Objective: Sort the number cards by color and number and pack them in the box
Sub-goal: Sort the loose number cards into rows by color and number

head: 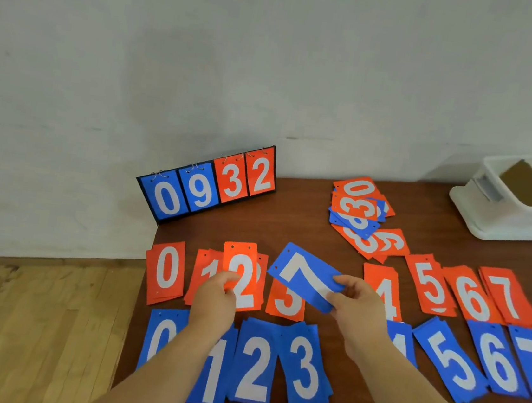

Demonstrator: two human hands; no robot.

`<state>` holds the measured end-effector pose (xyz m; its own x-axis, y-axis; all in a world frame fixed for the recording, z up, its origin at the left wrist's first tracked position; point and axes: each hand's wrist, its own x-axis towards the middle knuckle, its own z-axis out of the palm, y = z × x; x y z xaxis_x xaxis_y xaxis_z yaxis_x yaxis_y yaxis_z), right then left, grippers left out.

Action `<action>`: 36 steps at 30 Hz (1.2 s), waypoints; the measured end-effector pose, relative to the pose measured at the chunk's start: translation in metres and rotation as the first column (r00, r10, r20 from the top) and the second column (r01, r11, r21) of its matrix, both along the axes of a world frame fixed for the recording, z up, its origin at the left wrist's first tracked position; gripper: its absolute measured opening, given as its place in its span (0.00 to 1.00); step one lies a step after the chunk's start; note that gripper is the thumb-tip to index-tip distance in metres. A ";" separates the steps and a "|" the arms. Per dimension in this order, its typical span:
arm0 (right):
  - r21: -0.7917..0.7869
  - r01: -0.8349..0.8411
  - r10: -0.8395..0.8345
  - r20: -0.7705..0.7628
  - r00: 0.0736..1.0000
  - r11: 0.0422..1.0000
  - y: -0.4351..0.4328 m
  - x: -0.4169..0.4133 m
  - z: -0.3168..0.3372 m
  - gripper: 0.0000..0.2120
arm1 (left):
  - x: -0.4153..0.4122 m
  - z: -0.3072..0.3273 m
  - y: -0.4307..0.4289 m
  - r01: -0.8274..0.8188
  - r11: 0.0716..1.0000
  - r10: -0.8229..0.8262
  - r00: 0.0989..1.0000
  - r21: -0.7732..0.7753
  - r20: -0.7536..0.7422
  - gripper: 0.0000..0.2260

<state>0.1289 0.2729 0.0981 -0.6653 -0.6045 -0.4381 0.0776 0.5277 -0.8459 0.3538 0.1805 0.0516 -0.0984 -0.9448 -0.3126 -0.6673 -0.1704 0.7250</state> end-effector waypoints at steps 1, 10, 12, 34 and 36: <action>0.008 0.019 -0.019 -0.001 1.000 1.000 0.005 -0.001 -0.005 0.13 | -0.004 -0.008 -0.008 0.032 0.999 -0.032 0.999 0.000 0.025 0.19; 0.065 0.137 -0.141 0.060 0.988 0.988 0.039 -0.011 -0.026 0.11 | -0.034 -0.018 0.002 0.121 0.993 -0.122 0.991 0.011 0.052 0.14; 0.036 0.155 -0.159 0.120 0.980 0.987 0.043 -0.010 -0.027 0.11 | -0.048 0.000 0.026 0.142 0.985 -0.122 0.974 0.095 -0.190 0.11; -0.002 0.130 -0.128 0.159 0.979 0.991 0.180 -0.248 -0.019 0.09 | -0.353 0.018 0.172 0.261 0.943 -0.173 0.914 0.205 -0.367 0.13; 0.040 0.089 -0.092 0.084 0.992 0.995 0.197 -0.290 -0.021 0.07 | -0.389 0.013 0.186 0.329 0.923 -0.249 0.906 0.200 -0.341 0.14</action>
<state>-0.1610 0.4699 0.0766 -0.6761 -0.5260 -0.5159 0.1976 0.5451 -0.8148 -0.0348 0.3661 0.0651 -0.4830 -0.7555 -0.4426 -0.4686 -0.2039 0.8595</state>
